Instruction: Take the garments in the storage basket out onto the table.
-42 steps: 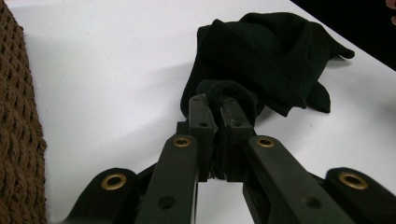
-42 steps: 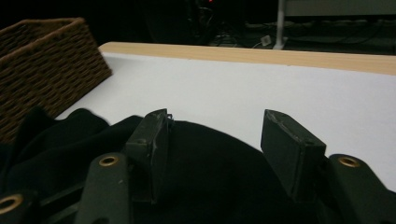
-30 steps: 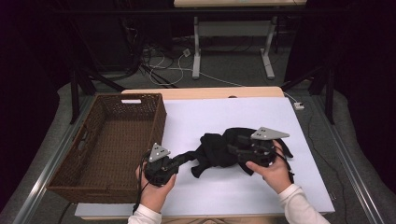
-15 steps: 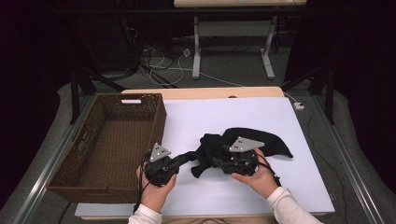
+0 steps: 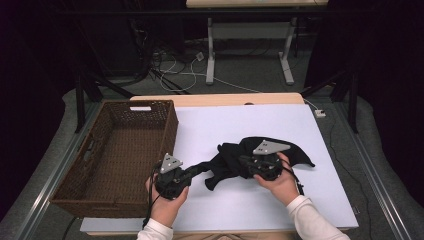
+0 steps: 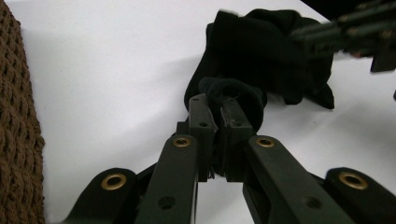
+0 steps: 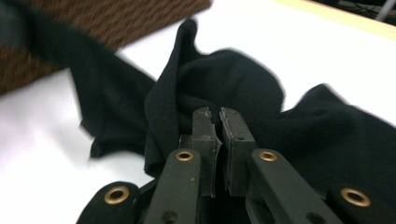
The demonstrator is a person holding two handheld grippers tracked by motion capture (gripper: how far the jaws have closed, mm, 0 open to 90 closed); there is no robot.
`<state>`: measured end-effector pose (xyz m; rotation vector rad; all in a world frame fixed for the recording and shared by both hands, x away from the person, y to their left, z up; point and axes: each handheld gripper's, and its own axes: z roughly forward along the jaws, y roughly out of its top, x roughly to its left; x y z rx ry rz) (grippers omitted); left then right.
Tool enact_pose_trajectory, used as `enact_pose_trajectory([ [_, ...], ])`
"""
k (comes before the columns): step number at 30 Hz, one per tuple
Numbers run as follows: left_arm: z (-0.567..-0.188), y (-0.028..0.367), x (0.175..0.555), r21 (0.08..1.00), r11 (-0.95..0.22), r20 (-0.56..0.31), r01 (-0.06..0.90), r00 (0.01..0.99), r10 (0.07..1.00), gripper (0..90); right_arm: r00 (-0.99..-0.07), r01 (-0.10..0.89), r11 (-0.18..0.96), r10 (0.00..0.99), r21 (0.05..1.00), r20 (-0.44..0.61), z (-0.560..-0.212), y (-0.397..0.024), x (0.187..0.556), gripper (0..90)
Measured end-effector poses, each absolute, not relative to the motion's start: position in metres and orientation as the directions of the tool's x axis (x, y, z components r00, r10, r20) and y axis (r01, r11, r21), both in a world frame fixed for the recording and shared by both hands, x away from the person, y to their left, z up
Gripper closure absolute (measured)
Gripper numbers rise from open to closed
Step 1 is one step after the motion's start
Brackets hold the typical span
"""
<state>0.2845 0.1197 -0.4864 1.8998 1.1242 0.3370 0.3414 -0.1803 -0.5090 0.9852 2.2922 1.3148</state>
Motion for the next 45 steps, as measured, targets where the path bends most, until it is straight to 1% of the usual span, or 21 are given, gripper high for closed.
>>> enact_pose_trajectory([
  [3,-0.486,0.12,0.285,0.795,-0.203,-0.189,0.571,0.553,0.812,86.4,-0.671,0.431,0.26,0.732,0.864,0.114,-0.504,-0.199,0.352,86.0],
  [6,-0.486,0.12,0.285,0.796,-0.206,-0.184,0.569,0.552,0.813,86.4,-0.612,0.47,0.165,0.769,0.867,0.185,-0.501,-0.22,0.362,86.1],
  [12,-0.484,0.122,0.285,0.8,-0.197,-0.187,0.567,0.547,0.816,86.4,-0.485,0.499,0.047,0.843,0.865,0.234,-0.502,-0.263,0.379,86.3],
  [14,-0.483,0.123,0.285,0.802,-0.191,-0.188,0.565,0.543,0.818,86.4,-0.433,0.508,0.018,0.87,0.861,0.237,-0.503,-0.277,0.382,86.4],
  [18,-0.481,0.124,0.284,0.806,-0.18,-0.196,0.563,0.542,0.817,86.5,-0.352,0.545,-0.055,0.89,0.837,0.288,-0.509,-0.304,0.39,86.4],
  [20,-0.48,0.121,0.283,0.81,-0.191,-0.188,0.555,0.553,0.811,86.5,-0.334,0.572,-0.081,0.886,0.816,0.322,-0.512,-0.312,0.392,86.4],
  [22,-0.48,0.118,0.282,0.812,-0.196,-0.184,0.55,0.559,0.809,86.5,-0.321,0.574,-0.073,0.896,0.816,0.307,-0.515,-0.314,0.394,86.4],
  [23,-0.479,0.118,0.281,0.811,-0.202,-0.178,0.549,0.561,0.808,86.5,-0.326,0.574,-0.054,0.901,0.817,0.288,-0.517,-0.314,0.394,86.3],
  [26,-0.479,0.119,0.282,0.814,-0.196,-0.176,0.547,0.554,0.814,86.5,-0.333,0.593,-0.048,0.894,0.804,0.299,-0.517,-0.307,0.394,84.9],
  [27,-0.479,0.12,0.282,0.815,-0.192,-0.178,0.547,0.551,0.816,86.5,-0.344,0.58,-0.038,0.894,0.814,0.287,-0.515,-0.305,0.392,82.4],
  [29,-0.479,0.121,0.283,0.815,-0.19,-0.176,0.548,0.546,0.819,86.5,-0.37,0.556,-0.015,0.891,0.831,0.264,-0.509,-0.299,0.389,74.8],
  [32,-0.479,0.12,0.284,0.815,-0.189,-0.176,0.547,0.545,0.819,86.4,-0.418,0.498,0.008,0.879,0.867,0.231,-0.499,-0.291,0.382,65.2],
  [34,-0.479,0.12,0.284,0.814,-0.188,-0.179,0.55,0.545,0.819,86.5,-0.433,0.467,0.027,0.878,0.884,0.202,-0.49,-0.284,0.376,60.7],
  [35,-0.479,0.119,0.285,0.817,-0.185,-0.178,0.547,0.543,0.821,86.4,-0.443,0.449,0.036,0.877,0.893,0.187,-0.487,-0.283,0.375,59.6],
  [37,-0.478,0.119,0.285,0.816,-0.186,-0.177,0.547,0.543,0.82,86.4,-0.467,0.428,0.034,0.864,0.903,0.189,-0.48,-0.277,0.37,57.1],
  [40,-0.479,0.119,0.286,0.814,-0.186,-0.178,0.55,0.541,0.822,86.4,-0.502,0.399,0.058,0.849,0.915,0.166,-0.472,-0.268,0.363,55.5],
  [45,-0.481,0.118,0.288,0.811,-0.185,-0.18,0.556,0.536,0.825,86.3,-0.57,0.391,0.107,0.808,0.914,0.15,-0.469,-0.244,0.353,53.3],
])
